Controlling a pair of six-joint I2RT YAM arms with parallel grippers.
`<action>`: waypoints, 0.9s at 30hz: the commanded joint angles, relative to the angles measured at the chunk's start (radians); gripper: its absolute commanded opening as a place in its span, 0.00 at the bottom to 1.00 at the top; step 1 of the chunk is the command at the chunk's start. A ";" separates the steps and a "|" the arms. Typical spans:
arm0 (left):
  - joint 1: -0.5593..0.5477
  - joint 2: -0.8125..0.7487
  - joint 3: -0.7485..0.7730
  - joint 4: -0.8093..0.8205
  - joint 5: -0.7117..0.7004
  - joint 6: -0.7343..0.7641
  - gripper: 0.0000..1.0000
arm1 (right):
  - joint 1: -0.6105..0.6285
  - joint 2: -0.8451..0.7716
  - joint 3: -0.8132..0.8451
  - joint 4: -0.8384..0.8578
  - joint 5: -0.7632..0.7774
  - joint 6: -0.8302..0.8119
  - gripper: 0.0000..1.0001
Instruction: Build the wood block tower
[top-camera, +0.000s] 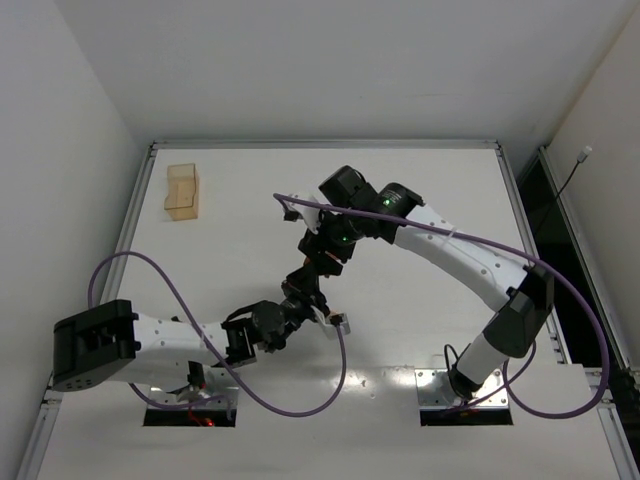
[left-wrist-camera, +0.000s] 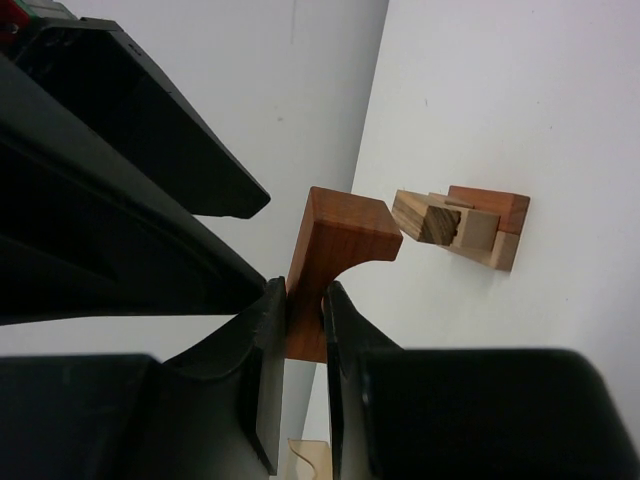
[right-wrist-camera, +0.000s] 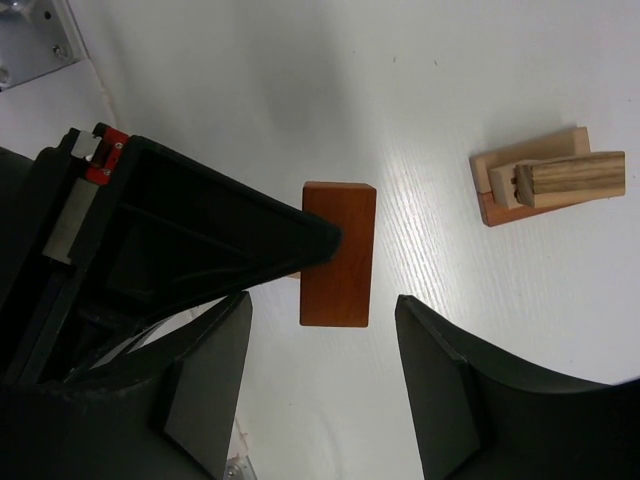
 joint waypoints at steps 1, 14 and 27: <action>0.010 -0.003 0.047 0.079 0.005 -0.023 0.00 | 0.009 -0.016 -0.013 0.003 0.029 -0.007 0.56; 0.010 -0.003 0.038 0.108 0.005 -0.023 0.00 | -0.002 -0.007 -0.013 -0.026 0.031 -0.070 0.49; 0.010 -0.012 0.019 0.118 0.005 -0.014 0.03 | -0.002 0.003 -0.004 -0.026 0.013 -0.088 0.00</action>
